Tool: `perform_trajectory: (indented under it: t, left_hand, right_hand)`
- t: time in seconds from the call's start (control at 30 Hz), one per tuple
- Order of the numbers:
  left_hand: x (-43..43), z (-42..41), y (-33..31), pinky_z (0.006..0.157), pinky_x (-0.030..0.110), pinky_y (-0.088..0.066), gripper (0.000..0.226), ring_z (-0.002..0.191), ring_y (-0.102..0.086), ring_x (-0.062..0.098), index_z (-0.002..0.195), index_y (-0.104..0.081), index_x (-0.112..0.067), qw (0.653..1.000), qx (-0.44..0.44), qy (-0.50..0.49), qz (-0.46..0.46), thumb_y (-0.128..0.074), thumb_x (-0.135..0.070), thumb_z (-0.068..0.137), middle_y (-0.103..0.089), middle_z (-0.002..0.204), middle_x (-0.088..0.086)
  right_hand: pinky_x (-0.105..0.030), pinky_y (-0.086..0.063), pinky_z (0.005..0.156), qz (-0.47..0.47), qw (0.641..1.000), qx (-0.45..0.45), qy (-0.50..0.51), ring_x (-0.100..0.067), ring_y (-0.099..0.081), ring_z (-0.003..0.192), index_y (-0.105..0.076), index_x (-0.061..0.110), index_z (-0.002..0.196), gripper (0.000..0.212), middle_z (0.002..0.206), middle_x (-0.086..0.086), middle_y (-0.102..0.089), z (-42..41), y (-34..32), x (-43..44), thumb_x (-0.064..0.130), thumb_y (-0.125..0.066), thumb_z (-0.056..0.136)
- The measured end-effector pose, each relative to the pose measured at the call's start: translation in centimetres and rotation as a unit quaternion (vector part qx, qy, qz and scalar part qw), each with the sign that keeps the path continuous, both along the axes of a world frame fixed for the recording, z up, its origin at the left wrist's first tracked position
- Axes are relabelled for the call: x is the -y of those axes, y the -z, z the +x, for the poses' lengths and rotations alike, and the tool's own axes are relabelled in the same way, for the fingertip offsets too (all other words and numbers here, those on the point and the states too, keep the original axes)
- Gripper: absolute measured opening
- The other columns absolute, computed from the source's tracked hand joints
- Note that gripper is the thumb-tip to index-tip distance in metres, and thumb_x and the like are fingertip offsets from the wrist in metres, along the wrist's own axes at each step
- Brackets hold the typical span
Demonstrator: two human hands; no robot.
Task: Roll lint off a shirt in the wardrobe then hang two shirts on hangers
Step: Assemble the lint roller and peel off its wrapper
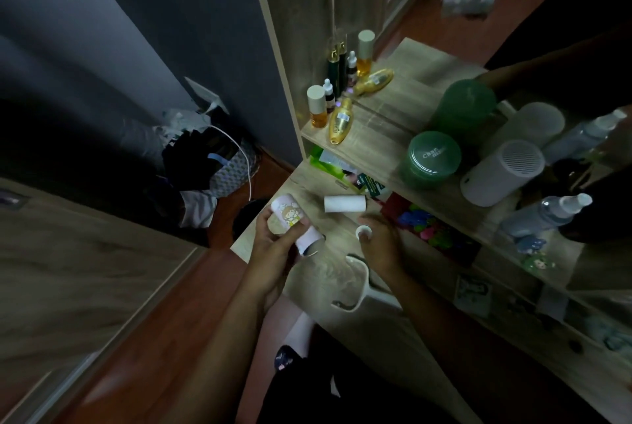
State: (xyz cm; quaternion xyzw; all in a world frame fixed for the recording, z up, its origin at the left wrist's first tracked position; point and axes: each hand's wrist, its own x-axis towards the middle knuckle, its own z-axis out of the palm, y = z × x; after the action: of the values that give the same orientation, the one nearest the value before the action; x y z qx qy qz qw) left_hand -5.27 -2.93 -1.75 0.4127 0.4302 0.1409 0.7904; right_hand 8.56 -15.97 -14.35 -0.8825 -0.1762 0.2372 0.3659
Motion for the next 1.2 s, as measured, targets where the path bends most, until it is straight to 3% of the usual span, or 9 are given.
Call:
perform_trajectory:
  t: [0.13, 0.27, 0.47, 0.6, 0.7, 0.77, 0.87, 1.0, 1.2]
  left_hand:
    - [-0.1, 0.0, 0.0, 0.076, 0.04, -0.059, 0.056, 0.093, -0.069, 0.031, 0.134, -0.043, -0.023, 0.997, 0.008, -0.034, -0.067, -0.072, -0.019, 0.086, -0.071, 0.105, 0.016]
    - [0.0, 0.0, 0.0, 0.066, 0.036, -0.062, 0.065, 0.085, -0.073, 0.026, 0.139, -0.042, -0.014, 0.989, 0.033, -0.065, -0.127, -0.072, -0.022, 0.082, -0.069, 0.105, 0.017]
    - [-0.5, -0.3, 0.5, 0.071, 0.035, -0.062, 0.053, 0.09, -0.071, 0.026, 0.128, -0.05, -0.012, 0.989, 0.031, -0.07, -0.13, -0.071, -0.026, 0.082, -0.063, 0.115, 0.018]
    - [-0.8, -0.3, 0.7, 0.067, 0.035, -0.061, 0.065, 0.09, -0.072, 0.028, 0.137, -0.045, -0.01, 0.988, 0.029, -0.082, -0.126, -0.073, -0.026, 0.08, -0.065, 0.114, 0.018]
    - [-1.2, -0.4, 0.8, 0.064, 0.034, -0.06, 0.065, 0.091, -0.072, 0.029, 0.137, -0.045, -0.009, 0.987, 0.024, -0.099, -0.123, -0.073, -0.026, 0.081, -0.065, 0.117, 0.02]
    - [-1.5, -0.4, 1.0, 0.066, 0.034, -0.059, 0.068, 0.095, -0.071, 0.03, 0.139, -0.044, -0.008, 0.988, 0.023, -0.101, -0.113, -0.075, -0.027, 0.082, -0.064, 0.121, 0.022]
    - [-1.7, -0.6, 1.4, 0.073, 0.037, -0.059, 0.07, 0.099, -0.07, 0.031, 0.14, -0.042, -0.009, 0.99, 0.019, -0.098, -0.104, -0.076, -0.029, 0.083, -0.067, 0.116, 0.02]
    - [-1.5, -0.6, 1.4, 0.082, 0.041, -0.058, 0.08, 0.094, -0.07, 0.028, 0.143, -0.038, -0.01, 0.994, 0.018, -0.071, -0.086, -0.079, -0.035, 0.079, -0.068, 0.109, 0.015]
    - [-0.9, -0.1, 0.9, 0.088, 0.046, -0.052, 0.083, 0.085, -0.068, 0.022, 0.139, -0.041, -0.016, 0.996, 0.007, -0.052, -0.066, -0.081, -0.041, 0.072, -0.07, 0.096, 0.009]
  right_hand:
    - [-0.032, -0.04, 0.106, -0.054, 0.996, 0.05, -0.043, -0.025, -0.048, 0.128, -0.059, 0.011, 0.13, 0.042, 0.135, -0.01, -0.057, 0.0, 1.6, -0.1, 0.011, -0.066, 0.088]
    - [-0.038, -0.041, 0.1, -0.091, 0.99, 0.059, -0.086, -0.031, -0.053, 0.117, -0.064, 0.01, 0.119, 0.032, 0.124, -0.014, -0.06, 0.6, 2.5, 0.0, 0.007, -0.06, 0.088]
    - [-0.037, -0.049, 0.098, -0.111, 0.99, 0.063, -0.065, -0.027, -0.057, 0.116, -0.06, 0.008, 0.118, 0.04, 0.123, -0.013, -0.061, 0.4, 3.9, 0.3, 0.011, -0.074, 0.08]
    - [-0.025, -0.05, 0.082, -0.086, 0.994, 0.009, -0.064, -0.026, -0.064, 0.101, -0.066, 0.007, 0.104, 0.019, 0.104, -0.01, -0.068, 0.6, 3.0, -0.3, 0.012, -0.07, 0.086]
    - [-0.009, -0.052, 0.068, 0.048, 0.994, -0.093, 0.012, -0.022, -0.068, 0.094, -0.068, -0.001, 0.104, 0.023, 0.097, -0.009, -0.07, 0.2, 0.2, -1.2, 0.003, -0.073, 0.082]
    - [-0.014, -0.053, 0.065, 0.171, 0.97, -0.169, 0.043, -0.016, -0.072, 0.088, -0.07, 0.001, 0.1, 0.023, 0.092, -0.007, -0.074, -0.3, -2.8, -1.5, 0.001, -0.076, 0.079]
    - [-0.021, -0.056, 0.065, 0.252, 0.94, -0.23, -0.007, -0.008, -0.072, 0.08, -0.073, 0.011, 0.093, 0.018, 0.088, -0.003, -0.077, -1.4, -7.1, -1.6, 0.004, -0.078, 0.078]
    - [-0.03, -0.059, 0.079, 0.302, 0.925, -0.224, -0.056, -0.02, -0.073, 0.089, -0.074, 0.016, 0.089, 0.018, 0.09, -0.007, -0.077, -3.0, -10.1, -2.0, 0.005, -0.08, 0.075]
    - [-0.037, -0.058, 0.076, 0.309, 0.928, -0.202, -0.043, -0.027, -0.071, 0.083, -0.073, 0.02, 0.083, 0.018, 0.083, -0.007, -0.075, -3.3, -11.0, -2.6, 0.01, -0.083, 0.072]
